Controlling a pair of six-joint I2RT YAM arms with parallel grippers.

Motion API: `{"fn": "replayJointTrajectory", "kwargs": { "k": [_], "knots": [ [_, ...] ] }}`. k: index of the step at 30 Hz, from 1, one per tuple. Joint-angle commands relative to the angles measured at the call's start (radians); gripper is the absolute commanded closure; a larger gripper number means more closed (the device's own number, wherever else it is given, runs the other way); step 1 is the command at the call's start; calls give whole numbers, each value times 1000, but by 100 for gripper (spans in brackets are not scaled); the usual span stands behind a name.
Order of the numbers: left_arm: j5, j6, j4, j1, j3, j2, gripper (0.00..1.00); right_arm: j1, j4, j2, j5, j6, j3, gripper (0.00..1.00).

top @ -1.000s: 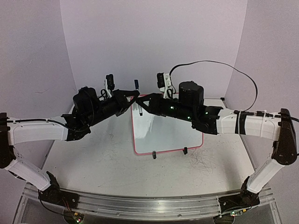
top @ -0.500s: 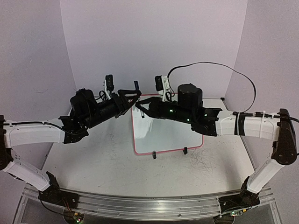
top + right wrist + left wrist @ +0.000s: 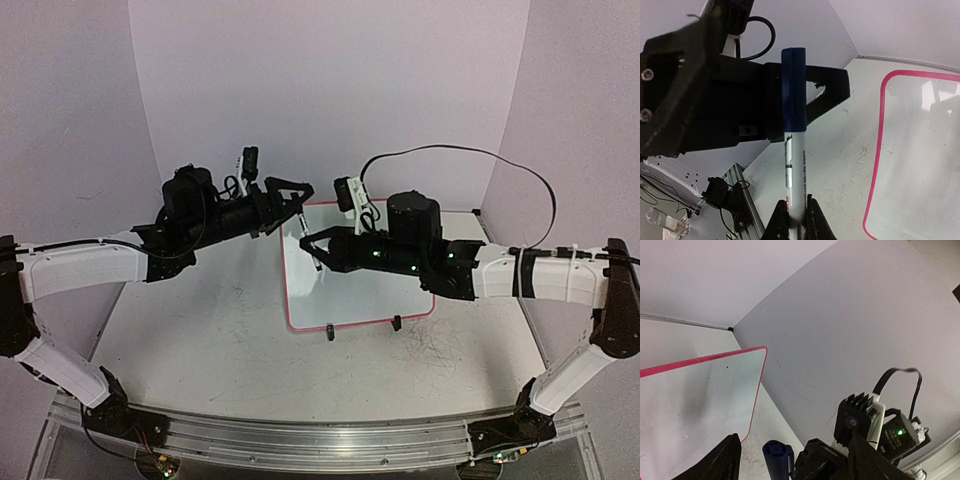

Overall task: Write a sentence on the whiteboard
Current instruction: Pass from the left arm to the right, then open the pen cap from the whiteboard marker.

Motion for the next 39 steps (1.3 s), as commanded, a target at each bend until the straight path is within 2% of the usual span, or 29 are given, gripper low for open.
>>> {"fn": "replayJointTrajectory", "kwargs": {
  "k": [1,5,13,17,20,21,25,27,29,32,39],
  "knots": [
    [47,8,-7,0,38,5,32,5,13,-54,-10,-31,-5,100],
    [-6,14,-7,3,16,-19,48,6,12,-70,-18,-33,-17,100],
    [-29,22,-9,16,8,-42,63,5,-4,-54,-66,-46,-10,100],
    [-11,28,-13,22,21,-39,80,5,-11,-49,-72,-43,-8,100],
    [-10,26,-25,42,22,-43,97,5,-13,-52,-90,-28,-24,100],
    [-11,21,-30,50,18,-45,100,7,-13,-53,-96,-25,-32,100],
    [-69,24,-105,102,8,-89,100,17,-17,-53,-111,-13,-71,100],
    [-180,58,-246,131,40,-128,100,37,-22,-60,-95,-10,-100,100],
    [-358,115,-421,142,100,-166,100,56,-22,-60,-84,-8,-131,100],
    [-520,145,-554,156,140,-217,100,63,-26,-57,-82,4,-167,100],
    [-577,127,-698,190,100,-286,100,64,-47,-115,18,-26,-169,100]
  ]
}}
